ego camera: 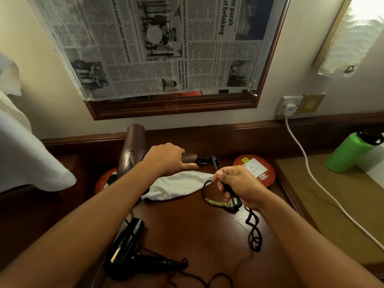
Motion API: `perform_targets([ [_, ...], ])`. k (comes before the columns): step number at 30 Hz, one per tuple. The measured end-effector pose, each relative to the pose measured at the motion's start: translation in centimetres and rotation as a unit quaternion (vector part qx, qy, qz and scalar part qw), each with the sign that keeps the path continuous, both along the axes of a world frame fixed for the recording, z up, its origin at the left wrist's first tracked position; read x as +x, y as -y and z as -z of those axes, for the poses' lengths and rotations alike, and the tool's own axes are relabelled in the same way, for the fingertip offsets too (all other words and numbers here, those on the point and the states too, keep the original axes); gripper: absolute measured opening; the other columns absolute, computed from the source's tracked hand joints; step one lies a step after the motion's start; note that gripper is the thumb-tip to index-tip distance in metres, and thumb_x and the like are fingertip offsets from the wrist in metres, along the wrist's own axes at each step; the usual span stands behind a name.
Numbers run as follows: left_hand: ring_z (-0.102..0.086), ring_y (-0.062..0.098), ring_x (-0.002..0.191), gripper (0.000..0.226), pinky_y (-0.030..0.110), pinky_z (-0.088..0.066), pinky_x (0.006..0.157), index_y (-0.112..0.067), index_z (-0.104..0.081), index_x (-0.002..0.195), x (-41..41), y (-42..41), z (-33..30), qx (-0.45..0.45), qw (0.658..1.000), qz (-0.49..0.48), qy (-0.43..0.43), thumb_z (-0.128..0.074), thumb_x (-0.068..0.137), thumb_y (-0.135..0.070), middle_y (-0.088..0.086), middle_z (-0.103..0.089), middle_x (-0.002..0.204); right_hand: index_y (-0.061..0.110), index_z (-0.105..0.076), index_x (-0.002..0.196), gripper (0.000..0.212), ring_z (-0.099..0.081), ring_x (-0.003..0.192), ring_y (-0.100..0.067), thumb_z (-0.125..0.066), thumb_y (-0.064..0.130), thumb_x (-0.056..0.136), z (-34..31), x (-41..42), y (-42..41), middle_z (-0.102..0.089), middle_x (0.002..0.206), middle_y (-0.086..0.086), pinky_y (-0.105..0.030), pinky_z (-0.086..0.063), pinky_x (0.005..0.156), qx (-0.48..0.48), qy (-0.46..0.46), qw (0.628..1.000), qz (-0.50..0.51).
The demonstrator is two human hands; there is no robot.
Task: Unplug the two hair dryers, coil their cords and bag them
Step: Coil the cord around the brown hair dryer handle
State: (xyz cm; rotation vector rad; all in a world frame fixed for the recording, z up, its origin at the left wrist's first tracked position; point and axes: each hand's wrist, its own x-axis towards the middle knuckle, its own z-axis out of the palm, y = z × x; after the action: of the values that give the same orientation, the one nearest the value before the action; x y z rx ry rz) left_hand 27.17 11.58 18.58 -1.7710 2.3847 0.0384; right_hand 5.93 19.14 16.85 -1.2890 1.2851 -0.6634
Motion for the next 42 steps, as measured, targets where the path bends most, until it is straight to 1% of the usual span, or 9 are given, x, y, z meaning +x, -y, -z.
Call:
perform_targets([
  [5,-0.058,0.017,0.086,0.079,0.036,-0.051,0.074,-0.023,-0.059,0.11,-0.3,-0.1,0.5,0.002,1.0,0.002,-0.003,-0.032,0.074,-0.087,-0.002,-0.064,0.1,0.004,-0.063,0.083,0.036,-0.045,0.043,-0.016,-0.045,0.029,0.101,-0.5,-0.8,0.4,-0.056,0.058,-0.006,-0.035,-0.053,0.058,0.05,-0.011,0.998,-0.038],
  [10,-0.057,0.016,0.086,0.077,0.034,-0.05,0.073,-0.021,-0.059,0.108,-0.2,-0.2,0.3,0.006,1.0,-0.001,-0.03,-0.035,0.075,-0.086,-0.001,-0.064,0.102,0.008,-0.062,0.078,0.04,-0.039,0.042,-0.013,-0.043,0.035,0.1,-0.7,-1.3,0.6,-0.048,0.051,-0.001,-0.024,-0.04,0.044,0.045,-0.022,0.998,-0.045],
  [13,-0.053,0.015,0.078,0.063,0.033,-0.045,0.067,-0.026,-0.05,0.087,-0.2,-0.1,-0.2,-0.002,0.999,-0.002,-0.045,-0.036,0.074,-0.086,-0.004,-0.059,0.087,0.009,-0.061,0.078,0.039,-0.028,0.042,-0.01,-0.041,0.033,0.101,0.4,-0.6,0.3,-0.037,0.049,0.002,-0.023,-0.022,0.044,0.024,0.05,0.998,0.011],
  [15,-0.052,0.014,0.074,0.063,0.033,-0.044,0.065,-0.026,-0.049,0.083,-0.3,-0.1,-0.5,-0.002,0.998,-0.004,-0.055,-0.036,0.073,-0.087,-0.007,-0.052,0.078,0.008,-0.06,0.085,0.035,-0.026,0.044,-0.01,-0.038,0.028,0.103,1.2,0.1,-0.1,-0.036,0.052,0.002,-0.023,-0.02,0.043,0.031,0.12,0.992,0.025],
  [19,-0.052,0.012,0.071,0.066,0.032,-0.046,0.064,-0.025,-0.054,0.088,-0.2,0.0,-0.7,0.0,0.997,-0.004,-0.08,-0.035,0.072,-0.087,-0.009,-0.051,0.075,0.004,-0.059,0.094,0.028,-0.027,0.048,-0.01,-0.038,0.022,0.102,2.2,0.5,-0.8,-0.039,0.06,0.0,-0.021,-0.026,0.043,0.07,0.25,0.966,0.013],
  [25,-0.053,0.01,0.068,0.071,0.033,-0.049,0.065,-0.023,-0.055,0.087,-0.3,-0.9,-1.8,0.002,0.993,0.023,-0.116,-0.033,0.07,-0.088,-0.008,-0.055,0.073,0.011,-0.052,0.07,0.043,-0.019,0.046,-0.011,-0.045,0.047,0.094,3.4,-0.4,-1.1,-0.023,0.057,0.0,-0.022,-0.019,0.042,0.133,0.257,0.957,-0.003],
  [32,-0.06,0.013,0.076,0.075,0.034,-0.053,0.071,-0.016,-0.063,0.101,-0.4,-1.9,-3.2,0.014,0.984,0.033,-0.177,-0.041,0.072,-0.082,-0.001,-0.065,0.084,0.008,-0.06,0.083,0.021,-0.028,0.045,-0.007,-0.047,0.02,0.095,3.7,-1.3,-0.1,-0.029,0.057,0.003,-0.019,-0.025,0.041,0.138,0.392,0.908,-0.045],
  [35,-0.056,0.008,0.063,0.061,0.026,-0.041,0.057,-0.024,-0.058,0.078,-0.5,-2.0,-3.7,0.021,0.979,0.048,-0.197,-0.042,0.071,-0.082,-0.006,-0.06,0.069,0.009,-0.059,0.082,0.024,-0.025,0.045,-0.008,-0.045,0.023,0.095,3.7,-1.2,0.3,-0.028,0.056,0.002,-0.021,-0.022,0.042,0.131,0.369,0.92,-0.033],
  [42,-0.057,0.01,0.064,0.061,0.027,-0.042,0.059,-0.023,-0.059,0.081,0.0,-2.7,-4.7,0.02,0.978,0.064,-0.196,-0.044,0.069,-0.081,-0.004,-0.061,0.071,0.012,-0.06,0.073,0.03,-0.019,0.041,-0.01,-0.054,0.038,0.088,3.4,-1.2,2.0,-0.024,0.052,0.001,-0.02,-0.021,0.041,0.084,0.239,0.967,-0.011],
])
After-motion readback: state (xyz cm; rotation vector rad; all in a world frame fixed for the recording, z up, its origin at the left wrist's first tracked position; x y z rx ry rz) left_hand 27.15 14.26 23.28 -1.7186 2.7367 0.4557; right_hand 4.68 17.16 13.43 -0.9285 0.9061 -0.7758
